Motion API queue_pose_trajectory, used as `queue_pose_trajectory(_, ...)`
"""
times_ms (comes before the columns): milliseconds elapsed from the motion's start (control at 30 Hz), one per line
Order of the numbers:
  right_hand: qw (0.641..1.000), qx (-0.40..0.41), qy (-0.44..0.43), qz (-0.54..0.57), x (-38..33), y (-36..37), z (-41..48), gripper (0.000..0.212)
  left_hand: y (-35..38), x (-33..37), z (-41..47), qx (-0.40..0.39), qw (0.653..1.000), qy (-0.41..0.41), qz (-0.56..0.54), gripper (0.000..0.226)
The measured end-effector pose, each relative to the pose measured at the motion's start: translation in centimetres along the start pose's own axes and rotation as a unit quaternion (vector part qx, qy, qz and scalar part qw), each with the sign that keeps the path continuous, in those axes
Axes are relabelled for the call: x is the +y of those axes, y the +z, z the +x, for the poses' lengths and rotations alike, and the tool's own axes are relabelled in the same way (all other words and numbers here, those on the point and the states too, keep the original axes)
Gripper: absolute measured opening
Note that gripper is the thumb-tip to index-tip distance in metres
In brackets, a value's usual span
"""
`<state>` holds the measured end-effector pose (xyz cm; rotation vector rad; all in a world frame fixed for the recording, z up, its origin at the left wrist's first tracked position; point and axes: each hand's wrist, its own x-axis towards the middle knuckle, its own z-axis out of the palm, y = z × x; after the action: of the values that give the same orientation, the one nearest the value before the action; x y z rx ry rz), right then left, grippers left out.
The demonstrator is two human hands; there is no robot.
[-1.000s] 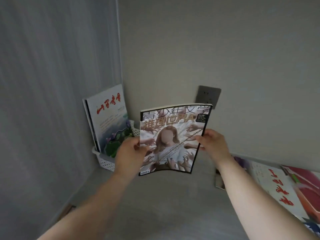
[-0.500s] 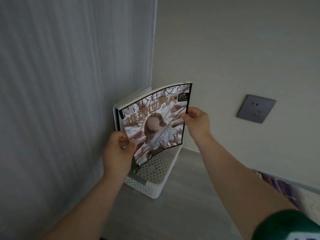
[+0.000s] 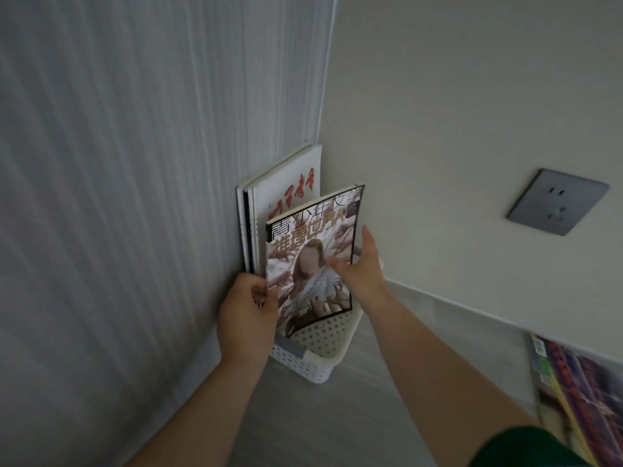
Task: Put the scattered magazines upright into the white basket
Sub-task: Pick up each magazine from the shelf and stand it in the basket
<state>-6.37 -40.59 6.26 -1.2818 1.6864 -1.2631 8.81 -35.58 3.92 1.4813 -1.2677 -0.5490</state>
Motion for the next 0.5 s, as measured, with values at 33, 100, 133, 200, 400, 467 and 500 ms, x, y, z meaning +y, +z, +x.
queue_pose_trajectory(33, 1.000, -0.024, -0.012, -0.008, 0.0, 0.3, -0.2, 0.085, 0.0, 0.0, -0.1, 0.004, 1.000, 0.003, 0.003, 0.025)
queue_pose_trajectory(100, 0.995, -0.099, -0.017, -0.005, -0.2, 1.1, -0.6, 0.086, 0.0, -0.1, -0.2, 0.012, 1.000, 0.016, 0.014, 0.019)
queue_pose_trajectory(133, 0.991, -0.136, -0.012, -0.003, -0.4, 1.5, -0.9, 0.086, 0.0, -0.2, -0.2, 0.015, 0.999, 0.022, 0.021, 0.016)
queue_pose_trajectory(200, 0.982, -0.189, -0.011, -0.010, -0.7, 2.4, -1.1, 0.086, 0.0, -0.4, -0.1, 0.024, 0.999, 0.029, 0.030, 0.011)
queue_pose_trajectory(400, 0.972, -0.232, -0.021, 0.013, -1.0, 4.2, -1.2, 0.081, -0.1, -0.7, 0.1, 0.044, 0.998, 0.016, 0.030, 0.012)
queue_pose_trajectory(467, 0.972, -0.232, -0.018, 0.011, -0.8, 4.2, -1.0, 0.080, -0.2, -1.0, 0.0, 0.045, 0.998, 0.010, 0.037, 0.012)
queue_pose_trajectory(500, 0.973, -0.231, -0.020, 0.006, -0.8, 4.2, -1.0, 0.079, -0.2, -1.1, -0.1, 0.041, 0.998, 0.006, 0.043, 0.016)
